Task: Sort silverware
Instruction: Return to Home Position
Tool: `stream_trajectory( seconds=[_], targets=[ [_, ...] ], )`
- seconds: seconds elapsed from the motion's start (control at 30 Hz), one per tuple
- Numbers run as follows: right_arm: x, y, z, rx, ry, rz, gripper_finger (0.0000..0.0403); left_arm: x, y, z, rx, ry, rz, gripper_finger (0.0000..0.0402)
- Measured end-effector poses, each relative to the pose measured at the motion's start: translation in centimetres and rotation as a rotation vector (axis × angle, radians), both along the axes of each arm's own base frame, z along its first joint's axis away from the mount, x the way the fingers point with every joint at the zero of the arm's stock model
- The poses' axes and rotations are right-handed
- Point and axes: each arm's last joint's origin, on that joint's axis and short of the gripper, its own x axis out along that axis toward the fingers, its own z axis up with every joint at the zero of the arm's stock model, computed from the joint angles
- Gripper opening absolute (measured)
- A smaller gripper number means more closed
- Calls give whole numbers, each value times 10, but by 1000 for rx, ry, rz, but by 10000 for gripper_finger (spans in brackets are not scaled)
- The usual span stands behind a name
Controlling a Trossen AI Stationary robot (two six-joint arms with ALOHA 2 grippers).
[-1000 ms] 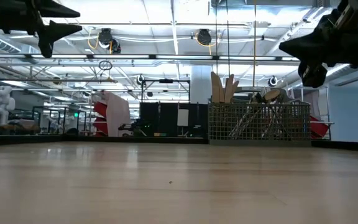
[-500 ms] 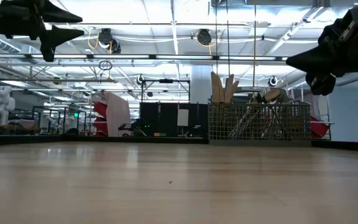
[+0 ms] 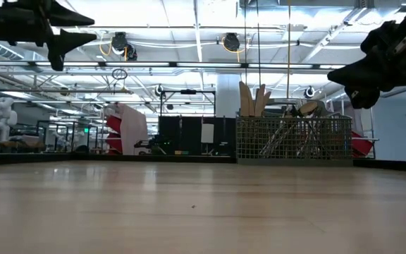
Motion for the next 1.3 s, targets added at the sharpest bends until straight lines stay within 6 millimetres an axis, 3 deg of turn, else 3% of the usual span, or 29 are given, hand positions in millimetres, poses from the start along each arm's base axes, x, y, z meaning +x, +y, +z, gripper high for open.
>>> stream_trajectory(
  seconds=[0.23, 0.77, 1.07, 1.3],
  targets=[
    [0, 0, 0, 11, 1, -2, 0, 10, 1, -23, -15, -28, -34, 164],
    [0, 0, 0, 12, 2, -4, 0, 17, 3, -54, 19, 74, -48, 164],
    [0, 0, 0, 11, 2, -5, 0, 17, 3, -57, 164, 132, -21, 164],
    [0, 0, 0, 11, 2, -5, 0, 17, 5, -61, 149, 184, 30, 164]
  ],
)
